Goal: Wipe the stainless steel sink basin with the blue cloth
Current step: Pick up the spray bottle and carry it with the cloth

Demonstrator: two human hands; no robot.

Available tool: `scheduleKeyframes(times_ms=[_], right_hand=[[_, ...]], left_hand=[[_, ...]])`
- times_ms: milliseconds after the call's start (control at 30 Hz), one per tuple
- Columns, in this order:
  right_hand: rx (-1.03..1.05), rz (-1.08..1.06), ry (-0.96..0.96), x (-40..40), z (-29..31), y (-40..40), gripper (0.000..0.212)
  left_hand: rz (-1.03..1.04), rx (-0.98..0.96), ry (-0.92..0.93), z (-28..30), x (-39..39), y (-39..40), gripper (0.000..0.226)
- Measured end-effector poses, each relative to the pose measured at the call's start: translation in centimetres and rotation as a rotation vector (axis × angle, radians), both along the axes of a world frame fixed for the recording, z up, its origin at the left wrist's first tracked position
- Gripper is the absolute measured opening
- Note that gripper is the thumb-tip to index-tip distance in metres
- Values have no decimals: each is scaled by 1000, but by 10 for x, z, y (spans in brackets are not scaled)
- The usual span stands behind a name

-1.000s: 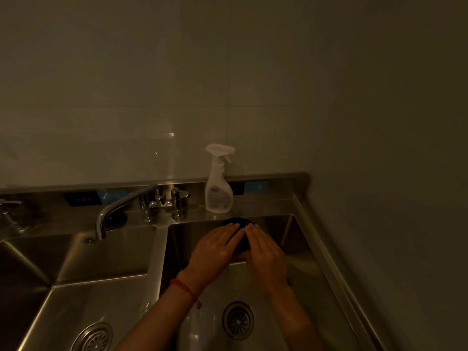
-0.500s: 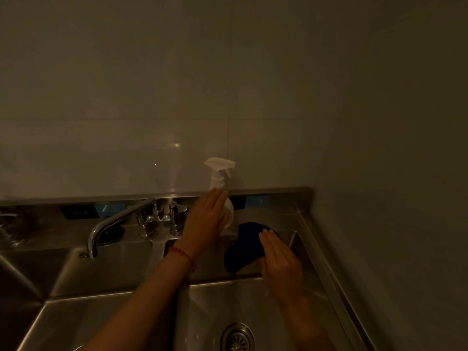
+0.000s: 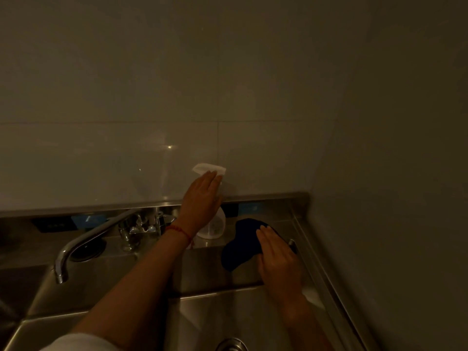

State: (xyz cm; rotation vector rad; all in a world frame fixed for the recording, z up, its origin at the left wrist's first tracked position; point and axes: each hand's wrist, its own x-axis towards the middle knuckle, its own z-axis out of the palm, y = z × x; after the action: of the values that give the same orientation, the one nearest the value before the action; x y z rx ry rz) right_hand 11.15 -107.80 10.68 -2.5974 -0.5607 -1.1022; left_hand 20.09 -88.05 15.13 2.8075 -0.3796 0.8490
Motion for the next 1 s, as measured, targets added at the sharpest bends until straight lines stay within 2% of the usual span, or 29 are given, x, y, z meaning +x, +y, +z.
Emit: scheduleKeyframes(times_ms=[133, 167, 233, 267, 333, 367, 433, 533, 733, 800, 833, 933, 1000], right_hand=[[7, 7, -25, 14, 3, 2, 47], [17, 9, -36, 17, 3, 2, 42], [22, 15, -87, 25, 2, 4, 19], [29, 13, -97, 28, 2, 5, 17], [26, 5, -111, 37, 1, 6, 18], [43, 0, -109, 40, 0, 8, 26], [54, -1, -125, 46, -2, 9, 20], [76, 4, -152, 55, -6, 10, 27], [81, -10, -173, 66, -14, 8, 23], [84, -12, -165, 68, -14, 9, 42], [80, -12, -158, 68, -15, 8, 45], [82, -14, -139, 69, -17, 9, 28], [81, -5, -128, 69, -16, 10, 27]], left_hand=[[-24, 38, -77, 6, 15, -1, 57], [-26, 43, -98, 7, 19, 0, 57], [-21, 28, -102, 6, 29, 1, 56], [-13, 17, -89, 6, 33, 2, 54], [-1, -4, -64, 7, 41, 5, 52], [0, -1, -60, 7, 45, 6, 52], [1, 25, -63, 7, 51, 6, 52], [9, 32, -45, 7, 55, 6, 54], [6, 98, -128, 3, 60, 6, 62], [13, 98, -130, 1, 62, 8, 65], [20, 101, -131, 0, 63, 9, 65], [48, 130, -149, 1, 66, 10, 62], [66, 154, -155, 1, 68, 10, 59]])
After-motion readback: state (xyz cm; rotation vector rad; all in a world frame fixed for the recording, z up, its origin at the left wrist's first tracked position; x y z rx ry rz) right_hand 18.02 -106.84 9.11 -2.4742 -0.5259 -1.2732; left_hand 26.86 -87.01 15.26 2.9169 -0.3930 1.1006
